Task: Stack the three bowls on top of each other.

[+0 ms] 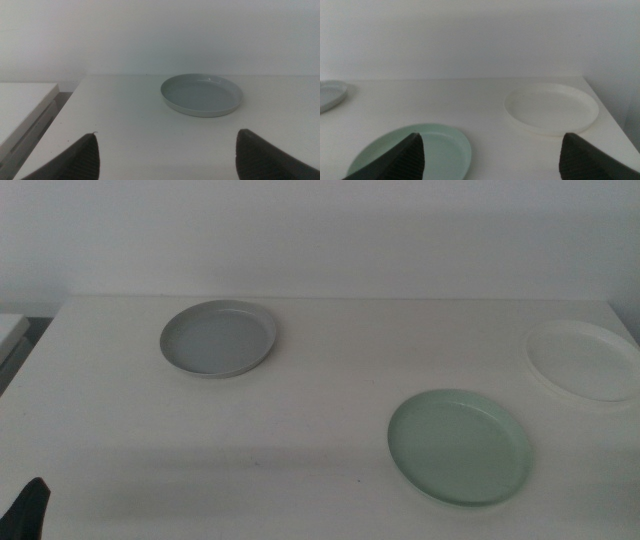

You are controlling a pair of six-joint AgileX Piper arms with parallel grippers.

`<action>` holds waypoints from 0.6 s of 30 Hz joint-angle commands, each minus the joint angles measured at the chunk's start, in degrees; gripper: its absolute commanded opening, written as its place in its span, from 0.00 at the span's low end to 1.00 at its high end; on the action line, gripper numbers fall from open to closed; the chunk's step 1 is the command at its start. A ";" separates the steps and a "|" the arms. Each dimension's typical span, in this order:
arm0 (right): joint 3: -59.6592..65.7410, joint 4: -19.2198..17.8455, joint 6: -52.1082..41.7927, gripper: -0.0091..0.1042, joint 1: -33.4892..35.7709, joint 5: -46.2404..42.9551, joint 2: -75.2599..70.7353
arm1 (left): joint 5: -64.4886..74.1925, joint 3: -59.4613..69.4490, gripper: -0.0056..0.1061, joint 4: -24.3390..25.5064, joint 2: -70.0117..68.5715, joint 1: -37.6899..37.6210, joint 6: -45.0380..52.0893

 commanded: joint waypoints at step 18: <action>-51.68 1.77 4.74 0.90 -0.11 44.96 46.44 | -0.84 -0.03 0.89 -0.18 -0.22 0.10 -0.25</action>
